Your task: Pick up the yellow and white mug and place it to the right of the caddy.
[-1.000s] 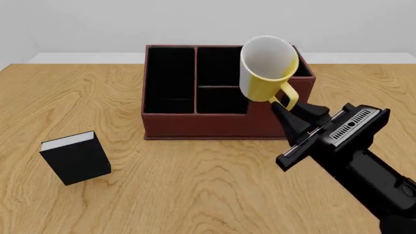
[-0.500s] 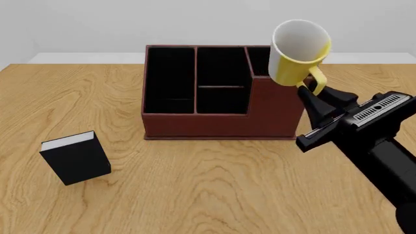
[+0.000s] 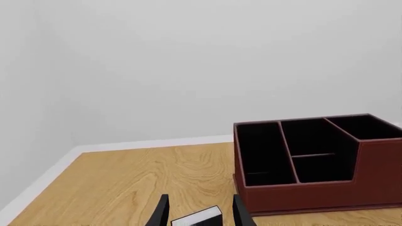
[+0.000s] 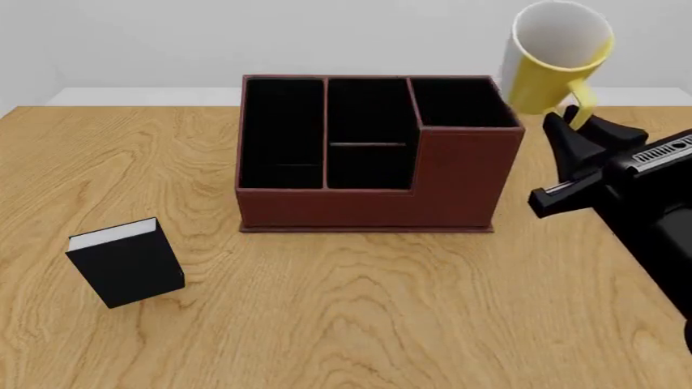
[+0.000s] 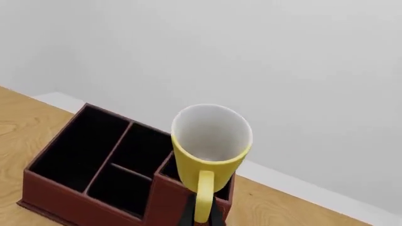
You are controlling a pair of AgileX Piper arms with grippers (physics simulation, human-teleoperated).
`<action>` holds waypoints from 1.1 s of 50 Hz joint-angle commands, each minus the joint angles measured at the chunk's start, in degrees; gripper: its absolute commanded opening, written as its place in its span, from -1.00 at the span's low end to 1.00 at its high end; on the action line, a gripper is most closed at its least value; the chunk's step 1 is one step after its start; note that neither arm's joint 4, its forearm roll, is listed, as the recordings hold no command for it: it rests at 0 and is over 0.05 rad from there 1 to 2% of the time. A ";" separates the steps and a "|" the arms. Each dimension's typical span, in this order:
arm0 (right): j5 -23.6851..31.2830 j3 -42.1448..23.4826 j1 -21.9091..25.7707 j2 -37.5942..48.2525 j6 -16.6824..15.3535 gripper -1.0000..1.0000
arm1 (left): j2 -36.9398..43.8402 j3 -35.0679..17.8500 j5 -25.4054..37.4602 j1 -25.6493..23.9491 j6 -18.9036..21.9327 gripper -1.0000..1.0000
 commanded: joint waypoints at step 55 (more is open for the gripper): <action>-7.87 0.03 -18.59 9.41 4.30 -1.00 | 0.00 1.23 -0.19 -1.21 0.68 1.00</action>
